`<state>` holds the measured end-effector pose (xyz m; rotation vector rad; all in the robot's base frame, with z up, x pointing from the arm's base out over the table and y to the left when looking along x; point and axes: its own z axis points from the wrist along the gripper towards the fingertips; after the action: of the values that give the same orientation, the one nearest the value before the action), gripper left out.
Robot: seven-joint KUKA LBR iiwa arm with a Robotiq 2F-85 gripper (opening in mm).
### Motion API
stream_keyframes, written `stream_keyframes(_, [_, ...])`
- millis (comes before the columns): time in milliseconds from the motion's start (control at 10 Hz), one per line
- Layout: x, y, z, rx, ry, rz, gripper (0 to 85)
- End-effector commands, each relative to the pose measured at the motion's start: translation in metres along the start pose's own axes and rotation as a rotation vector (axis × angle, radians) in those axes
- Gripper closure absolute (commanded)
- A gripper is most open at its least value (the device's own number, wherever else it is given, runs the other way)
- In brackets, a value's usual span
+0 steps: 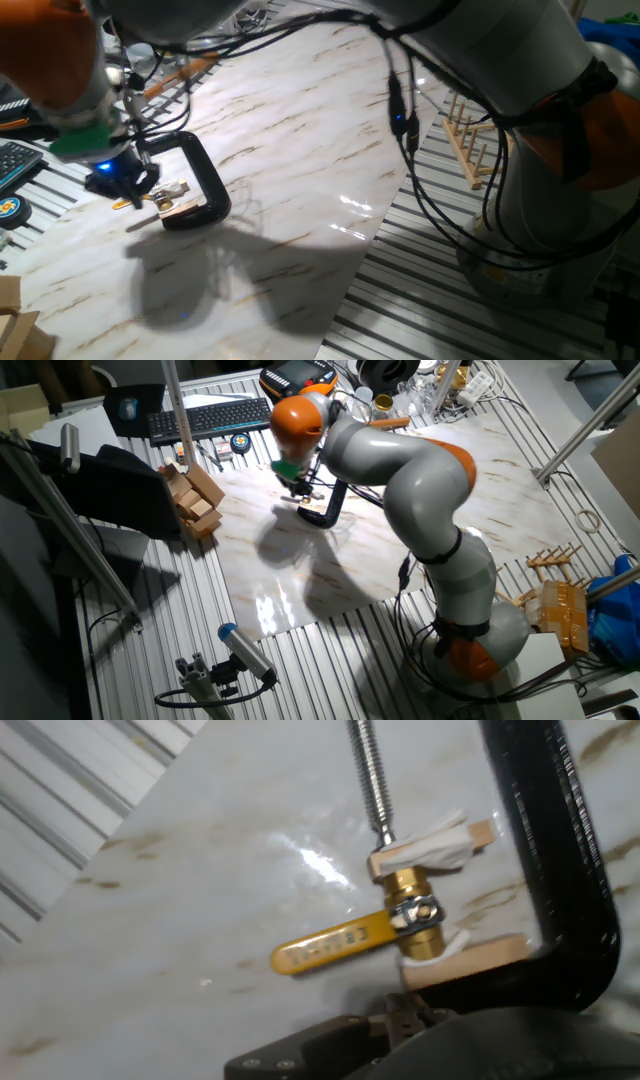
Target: Turn off the water tap
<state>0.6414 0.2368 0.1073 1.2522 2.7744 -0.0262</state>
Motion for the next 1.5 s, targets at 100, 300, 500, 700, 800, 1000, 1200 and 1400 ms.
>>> stream_keyframes(100, [-0.006,-0.013,-0.004,-0.025,-0.006,-0.365,85.0])
stream_keyframes(300, [-0.008,-0.027,-0.008,-0.038,-0.007,-0.478,85.0])
stream_keyframes(500, [-0.007,-0.039,-0.016,-0.025,-0.008,-0.561,85.0])
stream_keyframes(700, [-0.011,-0.054,-0.022,-0.016,0.011,-0.628,85.0])
stream_keyframes(800, [-0.012,-0.063,-0.023,-0.025,0.018,-0.654,85.0])
stream_keyframes(1000, [-0.011,-0.080,-0.025,-0.060,0.042,-0.679,85.0])
stream_keyframes(1200, [-0.009,-0.093,-0.030,-0.046,0.025,-0.715,85.0])
stream_keyframes(1400, [-0.010,-0.108,-0.033,-0.021,-0.001,-0.737,85.0])
